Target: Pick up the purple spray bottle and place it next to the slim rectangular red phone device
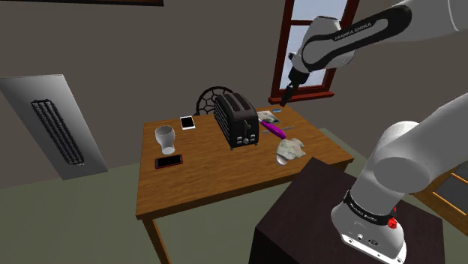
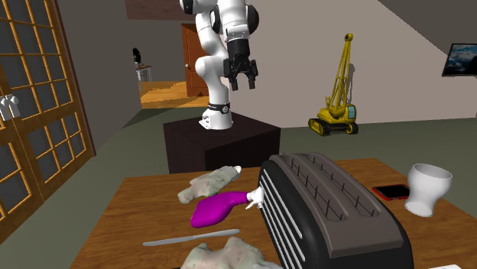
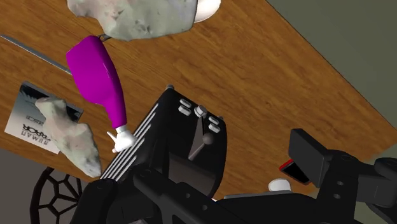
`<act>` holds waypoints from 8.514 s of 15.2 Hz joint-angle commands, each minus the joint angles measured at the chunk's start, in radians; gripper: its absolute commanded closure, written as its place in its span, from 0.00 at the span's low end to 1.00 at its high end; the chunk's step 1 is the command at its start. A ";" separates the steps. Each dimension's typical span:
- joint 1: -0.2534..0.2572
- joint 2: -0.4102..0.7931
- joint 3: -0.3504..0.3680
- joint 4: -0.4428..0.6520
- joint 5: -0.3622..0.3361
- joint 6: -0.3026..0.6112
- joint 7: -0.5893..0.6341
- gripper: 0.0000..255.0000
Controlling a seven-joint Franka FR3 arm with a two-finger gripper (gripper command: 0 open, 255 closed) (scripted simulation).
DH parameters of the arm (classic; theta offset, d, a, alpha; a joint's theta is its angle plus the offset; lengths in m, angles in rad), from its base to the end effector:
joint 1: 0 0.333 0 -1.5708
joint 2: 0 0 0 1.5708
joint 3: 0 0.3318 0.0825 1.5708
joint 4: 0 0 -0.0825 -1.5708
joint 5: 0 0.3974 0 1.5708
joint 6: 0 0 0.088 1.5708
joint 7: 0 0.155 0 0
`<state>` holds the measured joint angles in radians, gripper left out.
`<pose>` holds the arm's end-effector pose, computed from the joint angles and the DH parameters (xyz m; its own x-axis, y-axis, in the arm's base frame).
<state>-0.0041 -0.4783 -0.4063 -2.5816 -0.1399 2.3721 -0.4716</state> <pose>0.3979 -0.1724 0.3924 0.9547 0.1702 0.2442 0.1623 -0.9854 0.0522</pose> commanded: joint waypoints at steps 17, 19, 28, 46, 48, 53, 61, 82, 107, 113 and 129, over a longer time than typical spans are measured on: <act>0.044 0.830 -0.141 0.362 1.059 0.312 -1.043 0.00; -0.016 0.913 -0.092 0.435 1.137 0.301 -1.118 0.00; -0.179 1.206 0.032 0.730 1.299 0.269 -1.274 0.00; -0.195 1.283 0.061 0.795 1.329 0.285 -1.285 1.00; -0.195 1.283 0.061 0.795 1.329 0.285 -1.285 1.00; -0.186 1.261 0.049 0.782 1.312 0.276 -1.268 1.00; -0.146 1.174 -0.004 0.739 1.239 0.238 -1.199 1.00; -0.042 0.973 -0.146 0.690 1.021 0.117 -1.004 1.00; 0.362 0.712 -0.194 0.434 0.742 0.298 -0.530 1.00; 0.499 0.693 -0.192 0.399 0.646 0.356 -0.325 1.00; 0.759 0.797 -0.174 0.468 0.504 0.406 0.090 1.00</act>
<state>0.7577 0.3106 -0.5872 -2.1108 0.3535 2.7675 -0.3778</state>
